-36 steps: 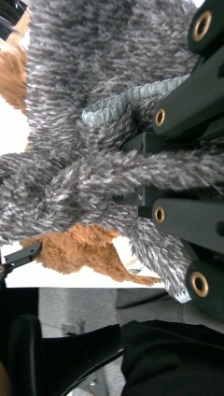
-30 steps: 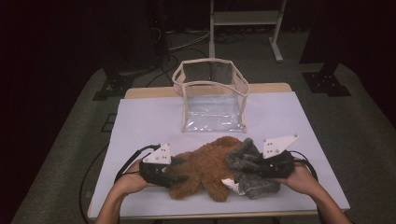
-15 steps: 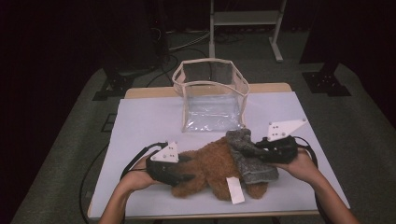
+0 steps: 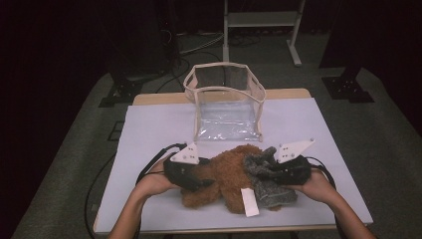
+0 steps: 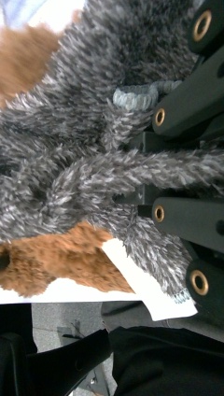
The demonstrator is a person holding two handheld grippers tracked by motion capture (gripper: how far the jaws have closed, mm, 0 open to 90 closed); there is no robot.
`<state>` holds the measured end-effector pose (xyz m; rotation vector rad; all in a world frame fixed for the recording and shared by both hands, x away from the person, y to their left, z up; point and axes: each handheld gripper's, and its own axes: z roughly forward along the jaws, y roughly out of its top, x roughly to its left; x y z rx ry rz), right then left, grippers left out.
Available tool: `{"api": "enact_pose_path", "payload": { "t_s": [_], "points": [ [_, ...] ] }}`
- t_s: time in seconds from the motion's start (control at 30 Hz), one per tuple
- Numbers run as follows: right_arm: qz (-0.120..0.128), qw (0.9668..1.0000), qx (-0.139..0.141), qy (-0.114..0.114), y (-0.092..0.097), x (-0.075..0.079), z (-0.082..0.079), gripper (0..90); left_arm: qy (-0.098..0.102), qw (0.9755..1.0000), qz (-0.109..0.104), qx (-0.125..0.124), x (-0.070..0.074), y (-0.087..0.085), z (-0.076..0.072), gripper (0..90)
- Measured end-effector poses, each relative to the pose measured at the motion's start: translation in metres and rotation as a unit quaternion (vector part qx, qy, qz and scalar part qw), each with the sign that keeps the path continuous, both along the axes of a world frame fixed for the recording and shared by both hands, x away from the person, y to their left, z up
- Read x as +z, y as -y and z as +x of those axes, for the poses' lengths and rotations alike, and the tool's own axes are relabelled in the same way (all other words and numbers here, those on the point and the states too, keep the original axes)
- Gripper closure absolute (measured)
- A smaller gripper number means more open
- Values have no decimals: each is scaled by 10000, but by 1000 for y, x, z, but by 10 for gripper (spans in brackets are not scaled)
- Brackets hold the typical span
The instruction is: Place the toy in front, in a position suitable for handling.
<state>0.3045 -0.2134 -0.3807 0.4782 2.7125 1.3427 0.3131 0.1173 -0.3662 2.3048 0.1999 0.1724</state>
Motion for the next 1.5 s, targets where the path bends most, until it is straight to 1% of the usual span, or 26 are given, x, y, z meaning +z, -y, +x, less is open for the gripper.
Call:
{"api": "enact_pose_path", "payload": {
  "t_s": [0.03, 0.1, 0.17, 0.27, 0.37, 0.4, 0.43, 0.5, 0.53, 0.6, 0.73, 0.83, 0.9, 0.93, 1.03, 1.07, 1.1, 1.13, 1.2, 1.3, 1.33, 1.4, 1.43, 1.5],
  "points": [
    [6, 10000, -12, -24, 3, -3, -1, 809, -16, 10000, 32, -23, -2, 3, 0, 363],
    [1, 10000, -68, -68, 11, -10, -3, 809, -35, 10000, -26, -41, -3, 4, 1, 372],
    [16, 9998, -127, -180, 22, -18, -7, 808, -42, 10000, -38, -70, -3, 3, 0, 382],
    [36, 9992, -281, -286, 40, -27, -14, 808, -44, 10000, -49, -68, -4, 1, -2, 383],
    [-46, 9981, -479, -387, 58, -36, -21, 807, -22, 10000, -49, -67, -4, 1, -2, 383],
    [-94, 9977, -534, -397, 62, -36, -22, 807, -20, 10000, -38, -65, -4, 2, -3, 382],
    [-71, 9976, -578, -365, 65, -35, -23, 807, -12, 10000, -31, -66, -3, 2, -3, 382],
    [-32, 9978, -597, -278, 66, -27, -24, 807, 3, 10000, -20, -94, -3, 4, -4, 383],
    [-8, 9982, -569, -193, 64, -21, -23, 808, 8, 9999, -15, -119, -3, 5, -4, 383],
    [158, 9988, -462, -68, 56, -6, -19, 808, 9, 9999, -1, -153, -3, 6, -4, 387],
    [345, 9987, -240, 292, 28, 29, -8, 808, 8, 9998, -26, -173, -4, 7, -4, 390],
    [296, 9977, -32, 601, 1, 53, 0, 807, 36, 9998, -32, -209, -4, 9, -6, 391],
    [199, 9971, 118, 719, -18, 63, 7, 807, 43, 9997, -32, -235, -4, 10, -8, 390],
    [95, 9970, 184, 751, -26, 65, 11, 806, 55, 9997, -30, -248, -4, 11, -8, 390],
    [-239, 9966, 287, 736, -46, 65, 24, 805, 112, 9995, -6, -281, -4, 12, -9, 389],
    [-356, 9967, 288, 673, -50, 63, 28, 805, 123, 9995, -12, -288, -4, 13, -10, 389],
    [-412, 9966, 295, 656, -52, 60, 32, 805, 125, 9995, -21, -289, -5, 13, -10, 388],
    [-447, 9969, 279, 578, -53, 57, 35, 806, 121, 9995, -31, -288, -5, 13, -9, 388],
    [-545, 9969, 268, 500, -52, 51, 38, 807, 123, 9994, -55, -304, -5, 13, -9, 386],
    [-603, 9975, 260, 248, -47, 41, 39, 810, 142, 9994, -110, -299, -2, 13, -10, 374],
    [-603, 9977, 252, 196, -45, 38, 39, 810, 140, 9994, -134, -273, -1, 12, -11, 360],
    [-543, 9982, 235, 109, -42, 35, 37, 812, 207, 9996, -119, -166, 2, 9, -13, 310],
    [-546, 9981, 247, 109, -40, 34, 36, 813, 243, 9996, -127, -86, 3, 5, -13, 283],
    [-505, 9984, 248, 84, -37, 31, 34, 814, 185, 9996, -190, 51, 4, -4, -14, 239]
  ]
}}
